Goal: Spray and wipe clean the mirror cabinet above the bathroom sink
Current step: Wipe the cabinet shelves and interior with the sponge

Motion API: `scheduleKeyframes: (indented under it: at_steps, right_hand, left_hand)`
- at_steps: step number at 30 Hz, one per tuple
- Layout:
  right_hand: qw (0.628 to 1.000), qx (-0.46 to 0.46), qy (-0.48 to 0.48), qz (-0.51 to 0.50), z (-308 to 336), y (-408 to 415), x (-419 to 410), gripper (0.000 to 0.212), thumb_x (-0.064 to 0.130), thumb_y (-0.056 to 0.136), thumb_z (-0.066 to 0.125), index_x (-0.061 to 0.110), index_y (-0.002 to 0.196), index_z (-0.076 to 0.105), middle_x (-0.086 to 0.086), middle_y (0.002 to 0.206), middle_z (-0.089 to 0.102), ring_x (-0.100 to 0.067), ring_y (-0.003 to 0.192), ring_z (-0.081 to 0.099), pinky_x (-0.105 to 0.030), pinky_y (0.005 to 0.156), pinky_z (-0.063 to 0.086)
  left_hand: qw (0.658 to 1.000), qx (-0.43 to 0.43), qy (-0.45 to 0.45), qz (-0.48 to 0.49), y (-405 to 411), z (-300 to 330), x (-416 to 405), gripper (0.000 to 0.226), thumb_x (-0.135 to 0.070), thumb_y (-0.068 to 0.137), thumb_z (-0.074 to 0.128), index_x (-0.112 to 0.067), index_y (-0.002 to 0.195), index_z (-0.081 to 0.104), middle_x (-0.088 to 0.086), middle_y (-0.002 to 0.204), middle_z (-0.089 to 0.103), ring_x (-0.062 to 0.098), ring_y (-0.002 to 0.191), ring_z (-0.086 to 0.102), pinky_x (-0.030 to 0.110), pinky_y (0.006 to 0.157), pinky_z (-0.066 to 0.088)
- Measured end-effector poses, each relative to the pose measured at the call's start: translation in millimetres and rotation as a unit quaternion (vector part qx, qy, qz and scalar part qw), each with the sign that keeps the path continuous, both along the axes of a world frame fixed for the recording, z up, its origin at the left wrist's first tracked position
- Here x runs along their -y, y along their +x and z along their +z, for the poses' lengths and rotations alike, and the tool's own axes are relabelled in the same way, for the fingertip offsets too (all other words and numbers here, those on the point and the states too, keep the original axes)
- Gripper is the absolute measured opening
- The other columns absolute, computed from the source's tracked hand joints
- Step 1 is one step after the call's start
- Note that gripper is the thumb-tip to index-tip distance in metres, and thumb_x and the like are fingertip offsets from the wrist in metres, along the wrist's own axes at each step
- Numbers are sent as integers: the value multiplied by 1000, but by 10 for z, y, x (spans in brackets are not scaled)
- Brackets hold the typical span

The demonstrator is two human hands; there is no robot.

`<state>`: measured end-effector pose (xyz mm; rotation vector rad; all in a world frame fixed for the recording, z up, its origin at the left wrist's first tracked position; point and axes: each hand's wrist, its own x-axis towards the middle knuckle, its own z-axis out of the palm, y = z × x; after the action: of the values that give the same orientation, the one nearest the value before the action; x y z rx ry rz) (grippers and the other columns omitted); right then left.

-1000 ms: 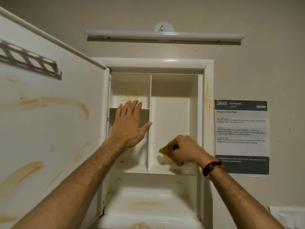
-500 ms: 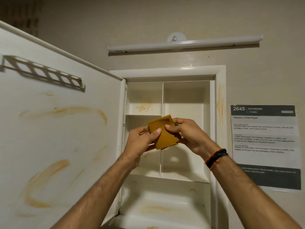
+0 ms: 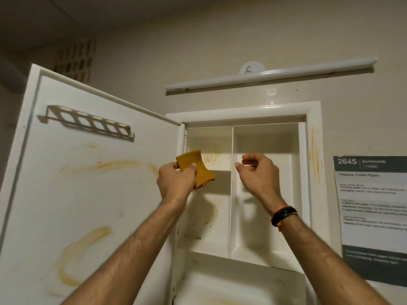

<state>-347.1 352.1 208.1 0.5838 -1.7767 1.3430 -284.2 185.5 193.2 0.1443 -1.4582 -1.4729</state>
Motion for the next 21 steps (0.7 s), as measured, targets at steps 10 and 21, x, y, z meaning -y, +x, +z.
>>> scheduleKeyframes:
  at_steps: [10, 21]
  right_hand:
    - [989, 15, 147, -19, 221, -238, 195, 28, 31, 93, 62, 16, 117, 65, -4, 115, 68, -20, 107, 62, -25, 90, 46]
    - [980, -69, 181, -38, 140, -347, 152, 20, 38, 95, 55, 19, 89, 60, 6, 83, 69, -17, 82, 63, -29, 73, 50]
  left_hand:
    - [900, 48, -320, 292, -567, 685, 20, 15, -5, 90, 63, -9, 100, 73, 12, 94, 69, 23, 73, 60, 29, 69, 52]
    - [909, 101, -295, 276, -1113, 740, -83, 10, -4, 85, 72, -4, 94, 71, 5, 78, 63, 8, 56, 40, 21, 59, 43]
